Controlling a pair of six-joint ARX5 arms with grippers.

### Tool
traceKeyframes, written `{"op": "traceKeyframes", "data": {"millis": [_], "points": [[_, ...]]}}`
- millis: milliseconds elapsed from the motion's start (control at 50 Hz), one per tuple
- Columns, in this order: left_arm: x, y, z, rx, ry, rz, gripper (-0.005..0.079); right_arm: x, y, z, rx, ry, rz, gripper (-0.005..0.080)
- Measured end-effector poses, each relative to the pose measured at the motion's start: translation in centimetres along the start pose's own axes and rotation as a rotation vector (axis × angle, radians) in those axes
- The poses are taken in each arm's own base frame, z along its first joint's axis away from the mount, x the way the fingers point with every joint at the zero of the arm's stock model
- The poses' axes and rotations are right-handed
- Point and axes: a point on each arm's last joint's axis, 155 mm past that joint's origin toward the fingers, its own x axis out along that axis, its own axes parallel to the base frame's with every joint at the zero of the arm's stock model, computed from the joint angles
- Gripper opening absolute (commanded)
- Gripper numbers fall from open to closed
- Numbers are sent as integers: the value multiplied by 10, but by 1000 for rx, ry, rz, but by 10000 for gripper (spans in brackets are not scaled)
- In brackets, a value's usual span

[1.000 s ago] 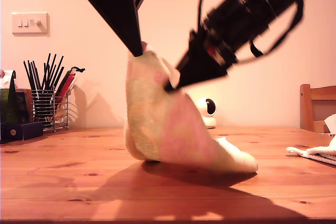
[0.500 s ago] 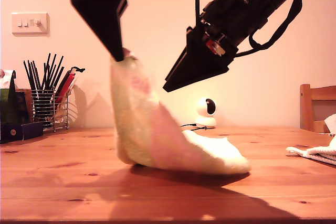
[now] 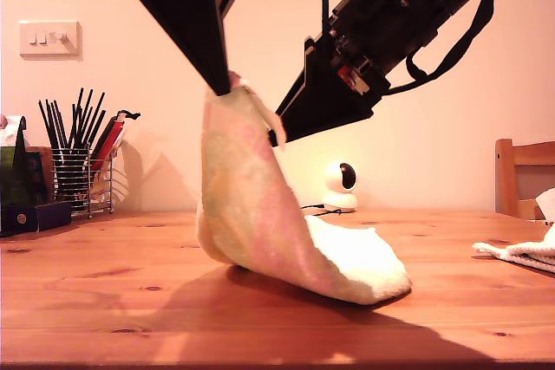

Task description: Fold the tea towel in front of you. After folding it, place it to the right side.

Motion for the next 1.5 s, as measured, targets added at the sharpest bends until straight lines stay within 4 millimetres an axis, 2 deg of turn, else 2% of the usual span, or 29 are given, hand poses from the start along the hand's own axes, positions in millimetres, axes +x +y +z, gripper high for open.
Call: {"op": "traceKeyframes", "data": {"millis": [200,460,660,740,800,920,1180,1340,1500], "points": [[0,4,2,12,-2,25,-21,6,11,6,-4,-26,43,328],[-2,9,4,24,-8,51,-21,21,25,9,-14,-35,91,268],[-24,10,6,29,-45,95,-21,34,31,7,-6,-40,113,145],[-36,9,6,31,-64,117,-21,36,32,6,3,-40,116,60],[-42,7,3,31,-64,122,-21,37,31,6,1,-43,111,-19],[-48,2,-4,25,-48,116,-21,37,22,8,-7,-44,72,-11],[-47,-2,-19,-26,12,105,-21,34,4,-10,31,15,10,-11],[-49,10,-30,-61,44,142,-21,29,-2,-26,63,65,-1,-11],[-51,26,-39,-156,39,174,-21,22,-21,-35,60,149,-68,-11]]}}
